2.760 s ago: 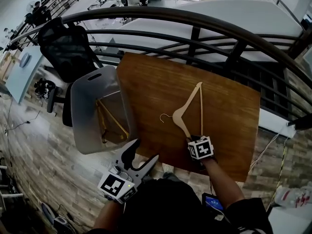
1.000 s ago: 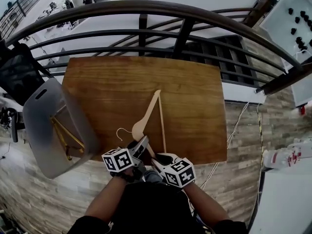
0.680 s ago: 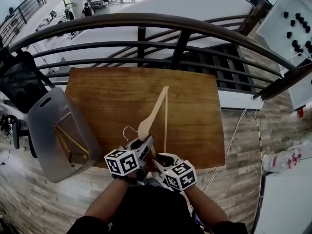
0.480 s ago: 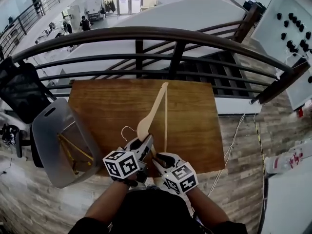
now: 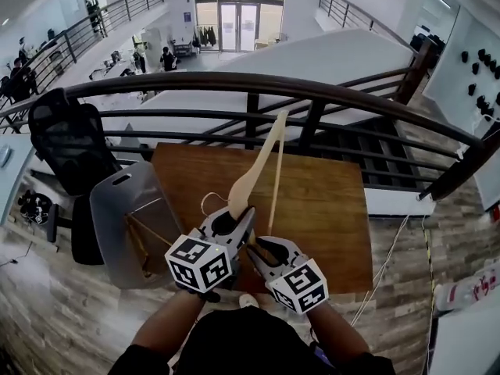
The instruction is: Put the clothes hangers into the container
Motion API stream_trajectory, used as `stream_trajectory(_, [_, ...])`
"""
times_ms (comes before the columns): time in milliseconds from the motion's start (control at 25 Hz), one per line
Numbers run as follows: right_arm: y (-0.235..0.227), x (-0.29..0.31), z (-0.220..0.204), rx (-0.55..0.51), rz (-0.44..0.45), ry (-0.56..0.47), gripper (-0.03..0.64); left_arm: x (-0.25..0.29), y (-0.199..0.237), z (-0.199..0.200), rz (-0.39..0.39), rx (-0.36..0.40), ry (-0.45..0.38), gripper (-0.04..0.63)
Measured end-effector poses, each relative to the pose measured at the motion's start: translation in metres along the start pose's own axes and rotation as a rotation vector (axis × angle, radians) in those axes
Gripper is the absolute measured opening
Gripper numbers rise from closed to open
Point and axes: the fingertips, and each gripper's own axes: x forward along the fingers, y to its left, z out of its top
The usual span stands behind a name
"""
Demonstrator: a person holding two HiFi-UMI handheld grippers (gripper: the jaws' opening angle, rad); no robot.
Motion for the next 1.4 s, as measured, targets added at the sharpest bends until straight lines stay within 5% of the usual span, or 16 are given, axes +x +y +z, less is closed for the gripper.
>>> stream_trajectory(160, [0.028, 0.019, 0.027, -0.061, 0.074, -0.032, 0.094, -0.033, 0.020, 0.028, 0.077, 0.080, -0.022, 0.080])
stream_trajectory(600, [0.128, 0.065, 0.097, -0.233, 0.288, -0.084, 0.095, -0.154, 0.080, 0.100, 0.330, 0.046, -0.135, 0.094])
stream_trajectory(1000, [0.219, 0.107, 0.082, -0.346, 0.487, 0.026, 0.094, -0.258, 0.140, 0.075, 0.583, -0.011, -0.107, 0.115])
stream_trajectory(1080, [0.230, 0.112, 0.080, -0.386, 0.508, 0.027, -0.006, -0.270, 0.154, 0.061, 0.633, -0.023, -0.064, 0.117])
stream_trajectory(1200, [0.234, 0.132, 0.073, -0.448, 0.497, 0.083, -0.005, -0.282, 0.177, 0.042, 0.638, -0.188, -0.087, 0.102])
stream_trajectory(1400, [0.231, 0.135, 0.070, -0.408, 0.508, 0.084, -0.005, -0.293, 0.210, 0.019, 0.654, -0.482, -0.174, 0.087])
